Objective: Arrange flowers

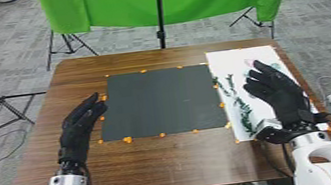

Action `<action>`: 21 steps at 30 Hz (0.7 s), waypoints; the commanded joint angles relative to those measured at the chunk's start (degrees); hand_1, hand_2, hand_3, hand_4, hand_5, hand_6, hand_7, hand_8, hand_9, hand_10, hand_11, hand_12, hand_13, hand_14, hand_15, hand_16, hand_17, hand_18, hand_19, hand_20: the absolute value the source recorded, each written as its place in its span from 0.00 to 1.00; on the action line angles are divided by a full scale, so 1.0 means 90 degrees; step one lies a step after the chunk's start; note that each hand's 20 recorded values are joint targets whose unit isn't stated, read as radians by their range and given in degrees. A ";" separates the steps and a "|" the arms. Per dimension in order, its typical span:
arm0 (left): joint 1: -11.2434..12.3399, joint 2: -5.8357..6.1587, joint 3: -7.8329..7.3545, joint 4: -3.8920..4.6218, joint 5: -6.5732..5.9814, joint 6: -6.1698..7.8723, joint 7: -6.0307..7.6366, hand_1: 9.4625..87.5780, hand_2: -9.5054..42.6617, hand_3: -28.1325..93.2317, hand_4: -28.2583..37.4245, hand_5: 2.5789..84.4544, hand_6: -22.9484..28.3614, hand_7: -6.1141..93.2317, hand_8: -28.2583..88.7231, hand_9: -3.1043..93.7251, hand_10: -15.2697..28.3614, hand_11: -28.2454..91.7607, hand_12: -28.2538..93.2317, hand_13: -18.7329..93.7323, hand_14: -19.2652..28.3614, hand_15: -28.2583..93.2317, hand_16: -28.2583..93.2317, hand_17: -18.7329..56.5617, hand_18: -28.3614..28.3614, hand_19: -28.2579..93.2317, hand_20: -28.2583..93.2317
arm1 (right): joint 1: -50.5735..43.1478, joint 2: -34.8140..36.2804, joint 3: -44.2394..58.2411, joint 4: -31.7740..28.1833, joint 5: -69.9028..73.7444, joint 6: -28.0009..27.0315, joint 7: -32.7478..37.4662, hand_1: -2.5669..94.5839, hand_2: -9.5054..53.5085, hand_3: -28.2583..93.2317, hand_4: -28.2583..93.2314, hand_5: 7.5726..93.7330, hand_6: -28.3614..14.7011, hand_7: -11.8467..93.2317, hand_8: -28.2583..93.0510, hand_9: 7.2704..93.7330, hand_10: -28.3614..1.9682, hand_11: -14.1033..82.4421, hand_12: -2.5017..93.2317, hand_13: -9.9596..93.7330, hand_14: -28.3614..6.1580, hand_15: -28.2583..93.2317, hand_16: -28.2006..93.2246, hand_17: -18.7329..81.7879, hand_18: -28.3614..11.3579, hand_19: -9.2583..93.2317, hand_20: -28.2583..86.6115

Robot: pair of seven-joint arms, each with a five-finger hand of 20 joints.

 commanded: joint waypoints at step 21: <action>0.0123 -0.0041 -0.0022 -0.0018 0.0030 -0.0023 -0.0107 0.30 0.04 0.74 0.17 0.49 0.51 0.19 0.19 0.46 0.63 0.37 0.35 0.45 0.74 0.40 0.25 0.32 0.72 0.27 0.41 | -0.0197 0.0567 -0.0943 -0.0190 -0.8761 0.2175 0.3241 0.40 0.00 0.58 0.00 0.61 0.55 0.27 0.18 0.67 0.37 0.39 0.30 0.79 0.47 0.62 0.43 0.65 0.27 0.84 0.63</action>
